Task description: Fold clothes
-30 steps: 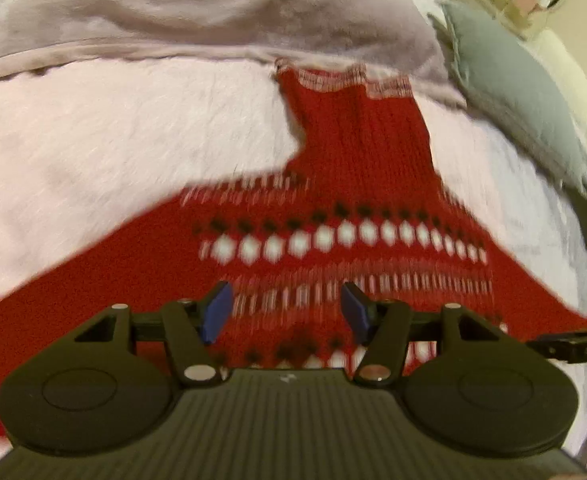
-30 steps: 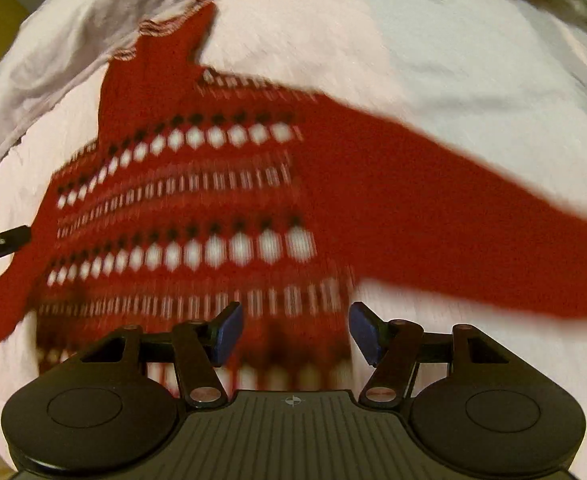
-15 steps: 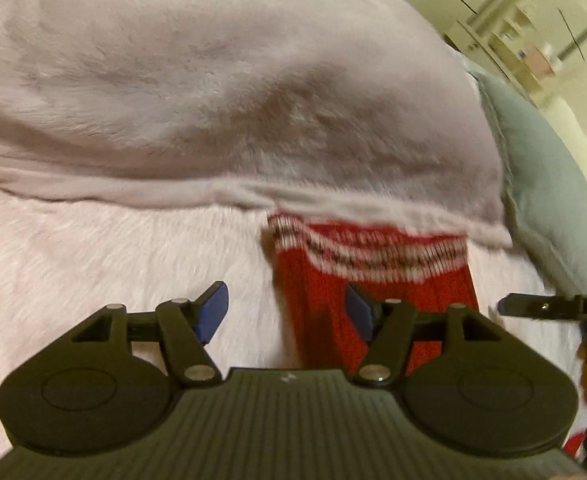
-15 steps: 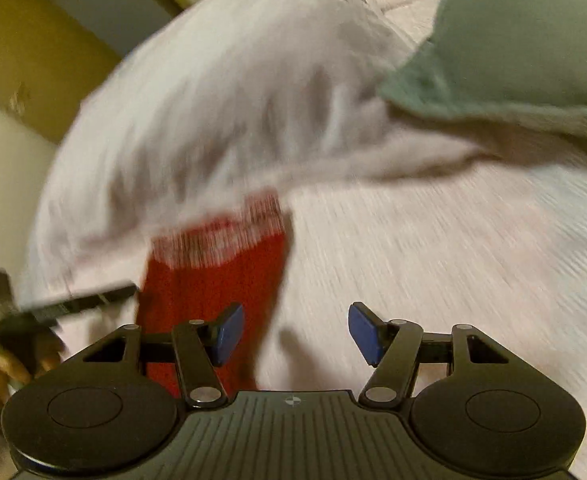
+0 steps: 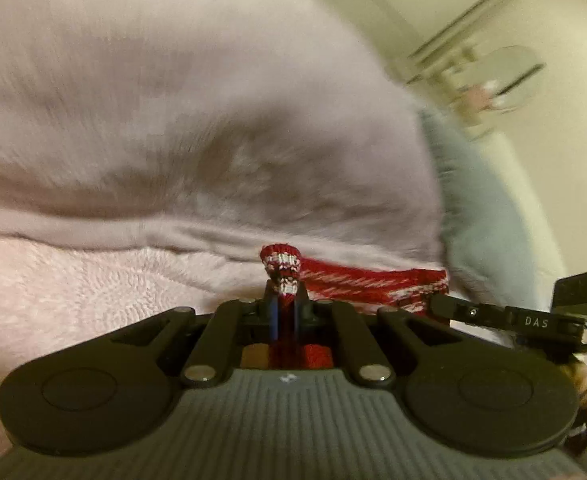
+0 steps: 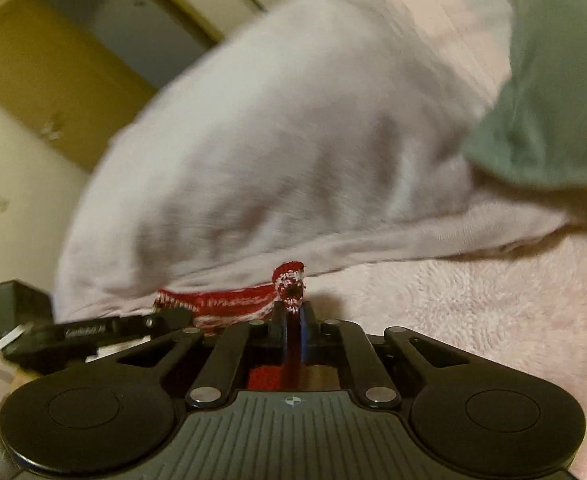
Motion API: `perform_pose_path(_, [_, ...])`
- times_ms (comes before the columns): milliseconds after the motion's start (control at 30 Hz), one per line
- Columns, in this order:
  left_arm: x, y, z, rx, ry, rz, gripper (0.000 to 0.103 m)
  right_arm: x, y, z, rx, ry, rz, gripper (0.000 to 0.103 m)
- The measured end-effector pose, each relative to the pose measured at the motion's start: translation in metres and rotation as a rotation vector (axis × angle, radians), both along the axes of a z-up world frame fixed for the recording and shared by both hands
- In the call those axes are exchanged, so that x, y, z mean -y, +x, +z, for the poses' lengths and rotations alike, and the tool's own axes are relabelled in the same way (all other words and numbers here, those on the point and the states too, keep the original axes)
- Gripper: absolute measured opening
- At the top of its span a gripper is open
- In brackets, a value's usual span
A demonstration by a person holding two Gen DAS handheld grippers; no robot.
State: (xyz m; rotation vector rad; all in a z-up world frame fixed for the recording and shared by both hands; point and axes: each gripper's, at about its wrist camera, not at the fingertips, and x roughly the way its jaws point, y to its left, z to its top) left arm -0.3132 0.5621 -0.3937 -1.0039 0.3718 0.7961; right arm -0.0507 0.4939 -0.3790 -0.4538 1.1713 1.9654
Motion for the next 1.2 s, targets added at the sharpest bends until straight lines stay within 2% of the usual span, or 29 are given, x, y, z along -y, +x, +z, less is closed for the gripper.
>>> perform_pose_path(100, [0.037, -0.014, 0.034, 0.036, 0.132, -0.091, 0.004, 0.041, 0.015, 0.034, -0.020, 0.115, 0.066, 0.004])
perform_pose_path(167, [0.070, -0.019, 0.053, 0.029, 0.208, -0.163, 0.005, 0.073, 0.023, 0.052, -0.032, 0.175, 0.116, 0.004])
perform_pose_path(233, [0.108, -0.021, 0.064, -0.015, 0.270, -0.223, 0.007, 0.112, 0.022, 0.065, 0.001, 0.230, 0.184, 0.004])
perform_pose_path(300, [0.144, -0.025, 0.065, -0.055, 0.294, -0.257, 0.011, 0.154, 0.012, 0.068, 0.094, 0.268, 0.280, 0.004])
perform_pose_path(367, [0.179, -0.033, 0.053, -0.082, 0.230, -0.254, 0.020, 0.195, 0.002, 0.065, 0.204, 0.270, 0.376, 0.004])
perform_pose_path(433, [0.212, -0.043, 0.038, -0.112, 0.148, -0.236, 0.021, 0.232, -0.009, 0.045, 0.339, 0.164, 0.424, 0.004])
perform_pose_path(500, [0.240, -0.053, 0.027, -0.154, 0.080, -0.207, 0.022, 0.257, -0.014, 0.020, 0.472, -0.012, 0.422, 0.004])
perform_pose_path(567, [0.258, -0.062, 0.021, -0.182, 0.032, -0.181, 0.022, 0.276, -0.010, 0.010, 0.526, -0.104, 0.385, 0.004])
perform_pose_path(633, [0.269, -0.066, 0.024, -0.195, 0.022, -0.166, 0.023, 0.279, -0.005, 0.013, 0.490, -0.120, 0.323, 0.004])
perform_pose_path(733, [0.269, -0.054, 0.034, -0.196, 0.061, -0.164, 0.027, 0.276, -0.004, 0.024, 0.386, -0.128, 0.218, 0.004])
perform_pose_path(833, [0.259, -0.044, 0.037, -0.179, 0.079, -0.113, 0.031, 0.249, -0.017, 0.023, 0.274, -0.143, 0.084, 0.005])
perform_pose_path(867, [0.255, -0.041, 0.036, -0.170, 0.078, -0.091, 0.032, 0.239, -0.018, 0.017, 0.226, -0.166, 0.034, 0.008])
perform_pose_path(933, [0.244, -0.040, 0.026, -0.152, 0.034, -0.016, 0.035, 0.230, -0.015, -0.002, 0.126, -0.237, -0.075, 0.034])
perform_pose_path(967, [0.238, -0.042, 0.021, -0.144, 0.004, 0.021, 0.036, 0.225, -0.014, -0.012, 0.076, -0.273, -0.129, 0.051])
perform_pose_path(1033, [0.230, -0.042, 0.007, -0.140, -0.056, 0.064, 0.036, 0.225, -0.011, -0.031, 0.032, -0.330, -0.210, 0.052])
perform_pose_path(1133, [0.227, -0.037, -0.007, -0.173, -0.100, 0.059, 0.027, 0.227, -0.009, -0.049, -0.035, -0.355, -0.237, 0.051])
perform_pose_path(1167, [0.230, -0.035, -0.009, -0.181, -0.094, 0.038, 0.007, 0.227, -0.010, -0.051, -0.054, -0.356, -0.217, 0.025])
perform_pose_path(1200, [0.233, -0.032, -0.009, -0.191, -0.082, 0.019, 0.004, 0.226, -0.011, -0.053, -0.070, -0.356, -0.195, 0.004])
